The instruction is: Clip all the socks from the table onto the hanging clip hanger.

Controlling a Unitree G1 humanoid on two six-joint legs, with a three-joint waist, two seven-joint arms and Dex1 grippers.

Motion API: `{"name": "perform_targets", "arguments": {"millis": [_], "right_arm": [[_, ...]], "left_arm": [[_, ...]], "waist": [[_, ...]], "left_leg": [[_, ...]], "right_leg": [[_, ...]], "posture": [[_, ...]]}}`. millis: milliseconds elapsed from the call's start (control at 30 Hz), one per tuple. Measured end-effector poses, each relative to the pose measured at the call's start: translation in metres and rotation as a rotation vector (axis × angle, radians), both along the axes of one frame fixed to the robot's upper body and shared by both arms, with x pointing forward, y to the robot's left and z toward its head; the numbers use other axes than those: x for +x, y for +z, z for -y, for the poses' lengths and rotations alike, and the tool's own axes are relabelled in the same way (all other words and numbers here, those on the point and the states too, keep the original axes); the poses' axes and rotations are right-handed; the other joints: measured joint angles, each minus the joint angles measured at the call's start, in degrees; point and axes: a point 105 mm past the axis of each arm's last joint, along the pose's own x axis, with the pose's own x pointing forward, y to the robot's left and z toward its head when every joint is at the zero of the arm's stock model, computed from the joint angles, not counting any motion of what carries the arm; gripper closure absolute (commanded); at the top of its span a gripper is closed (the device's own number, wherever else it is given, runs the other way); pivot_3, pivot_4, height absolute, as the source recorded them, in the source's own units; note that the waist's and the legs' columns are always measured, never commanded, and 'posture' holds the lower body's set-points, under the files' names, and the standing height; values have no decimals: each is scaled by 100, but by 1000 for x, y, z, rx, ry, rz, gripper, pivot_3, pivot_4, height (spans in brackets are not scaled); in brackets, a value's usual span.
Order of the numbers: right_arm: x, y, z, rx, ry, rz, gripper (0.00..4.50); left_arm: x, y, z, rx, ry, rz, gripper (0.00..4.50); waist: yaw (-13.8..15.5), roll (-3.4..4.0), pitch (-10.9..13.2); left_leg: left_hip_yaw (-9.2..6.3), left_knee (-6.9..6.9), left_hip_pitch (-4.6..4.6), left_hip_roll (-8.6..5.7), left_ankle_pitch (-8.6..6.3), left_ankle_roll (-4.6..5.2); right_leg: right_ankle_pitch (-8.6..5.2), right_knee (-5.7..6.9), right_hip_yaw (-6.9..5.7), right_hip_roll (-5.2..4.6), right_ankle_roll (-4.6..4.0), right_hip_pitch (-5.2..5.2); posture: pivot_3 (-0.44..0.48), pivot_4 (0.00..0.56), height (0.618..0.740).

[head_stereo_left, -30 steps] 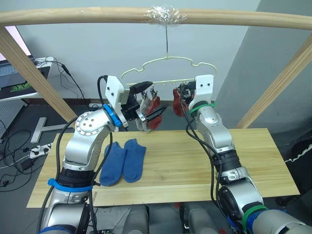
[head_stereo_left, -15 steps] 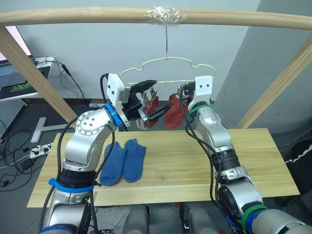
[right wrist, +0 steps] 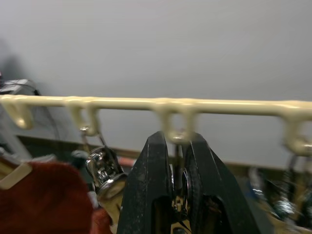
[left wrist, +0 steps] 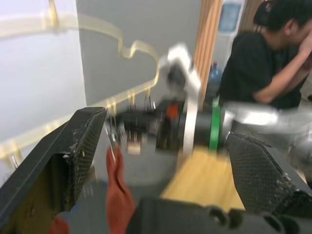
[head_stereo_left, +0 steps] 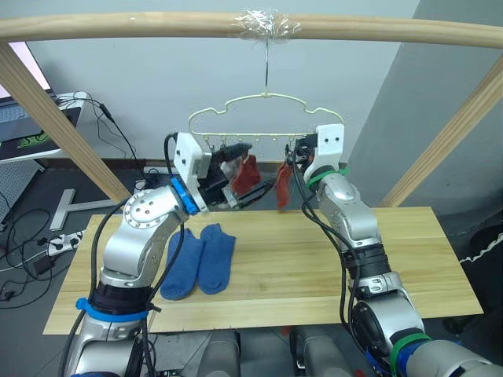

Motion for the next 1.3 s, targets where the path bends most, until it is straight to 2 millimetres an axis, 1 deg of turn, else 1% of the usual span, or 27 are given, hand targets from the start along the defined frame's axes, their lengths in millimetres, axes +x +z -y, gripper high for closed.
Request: {"name": "perform_targets", "arguments": {"millis": [33, 67, 100, 133, 200, 300, 367, 400, 467, 500, 600, 700, 767, 800, 867, 933, 1100, 1233, 1300], "right_arm": [[-2, 2, 4, 27, 6, -24, 4443], [-3, 3, 7, 38, 8, -35, 4443], [-5, 4, 8, 45, 20, -53, 4443], [-8, 5, 8, 45, 34, -66, 4443], [-13, 6, 12, 35, 49, -84, 4443], [-15, 5, 15, 25, 49, -107, 4443], [-16, 2, 15, 23, 47, -122, 4443], [-17, 1, 16, 22, 37, -129, 4443], [-17, 0, 15, 22, 33, -134, 4443], [-17, 0, 16, 22, 27, -134, 4443], [-17, 0, 17, 22, 18, -139, 4443], [-18, -1, 17, 19, 15, -146, 4443], [-18, -1, 17, 17, 12, -149, 4443], [-18, -1, 17, 16, 11, -152, 4443], [-18, -2, 18, 14, 7, -155, 4443], [-18, -2, 18, 11, 6, -159, 4443], [-18, -2, 20, 7, 3, -159, 4443], [-19, -2, 20, 6, 3, -158, 4443], [-19, -1, 20, 5, 3, -157, 4443]], "left_arm": [[1, -18, -7, 30, 50, -60, 0], [3, -31, -12, 49, 88, -99, 0], [5, -50, -21, 79, 152, -151, 0], [7, -71, -32, 111, 219, -210, 0], [4, -120, -59, 170, 351, -361, 0], [5, -148, -72, 211, 434, -416, 0], [8, -159, -70, 240, 451, -412, 0], [13, -167, -70, 248, 480, -419, 0], [15, -182, -70, 259, 508, -456, 0], [15, -185, -68, 253, 509, -465, 0], [18, -187, -60, 207, 499, -491, 0], [20, -187, -55, 201, 485, -492, 0], [20, -190, -52, 233, 459, -474, 377], [19, -191, -51, 279, 432, -449, 575], [18, -192, -46, 359, 360, -391, 1180], [15, -194, -41, 403, 306, -358, 1814], [11, -197, -36, 430, 249, -335, 3312], [11, -197, -36, 446, 237, -319, 4471], [11, -196, -37, 451, 236, -313, 4492]], "waist": [[-2, 0, 0], [-4, 0, 0], [-4, 1, -1], [-9, 1, -1], [-15, 2, 0], [25, 2, 0], [48, 2, 0], [62, 2, 0], [52, -1, -2], [48, -1, -2], [55, 7, -6], [54, 10, -8], [51, 10, -9], [51, 11, -9], [51, 11, -9], [48, 11, -9], [36, 12, -9], [8, 11, -9], [-7, 12, -9]], "left_leg": [[0, 2, 1, 0, 0, 0], [0, 3, 1, 0, 0, 0], [2, 4, 4, 0, 0, 1], [2, 4, 5, 0, 0, 1], [2, 5, 3, 1, 0, 1], [-1, 10, 1, 1, 0, 1], [2, 12, 0, -2, 0, 1], [4, 16, 0, -4, 0, 1], [7, 18, -1, -3, 0, 1], [8, 17, -1, -3, 0, 1], [6, 17, 2, -3, 0, 1], [6, 17, 8, -3, 0, 1], [6, 18, 16, -3, 0, 1], [5, 17, 25, -3, 0, 1], [7, 16, 42, -3, 0, 1], [9, 14, 55, -3, -1, 1], [9, 14, 67, -3, -1, 2], [10, 13, 76, -3, -1, 2], [10, 13, 76, -3, -1, 2]], "right_leg": [[0, 0, 0, 0, 0, 1], [0, 0, 0, 0, 0, 1], [0, 0, 2, 0, 0, 2], [0, 0, 3, 0, 0, 3], [2, -1, 1, 2, -3, 1], [2, -1, -3, 2, -3, 2], [5, -4, 1, -1, 1, 4], [7, -5, 2, -2, 5, 4], [10, -8, 5, -2, 7, 4], [10, -8, 6, -2, 7, 4], [10, -5, 4, -2, 7, 7], [11, -5, 5, -2, 8, 13], [10, -6, 5, -2, 9, 23], [10, -8, 4, -2, 9, 31], [-5, -12, 6, -2, 32, 50], [-6, -16, 9, -4, 33, 64], [-7, -15, 9, -4, 33, 73], [-8, -15, 10, -4, 33, 81], [-8, -15, 10, -4, 33, 81]], "posture": [[139, 172, 740], [131, 177, 740], [131, 177, 740], [124, 184, 740], [124, 184, 740], [121, 185, 740], [109, 189, 740], [103, 190, 740], [102, 192, 740], [102, 192, 740], [90, 197, 740], [89, 200, 740], [89, 200, 740], [89, 200, 740], [89, 200, 740], [76, 197, 740], [75, 195, 740], [75, 195, 740], [80, 192, 740]]}}
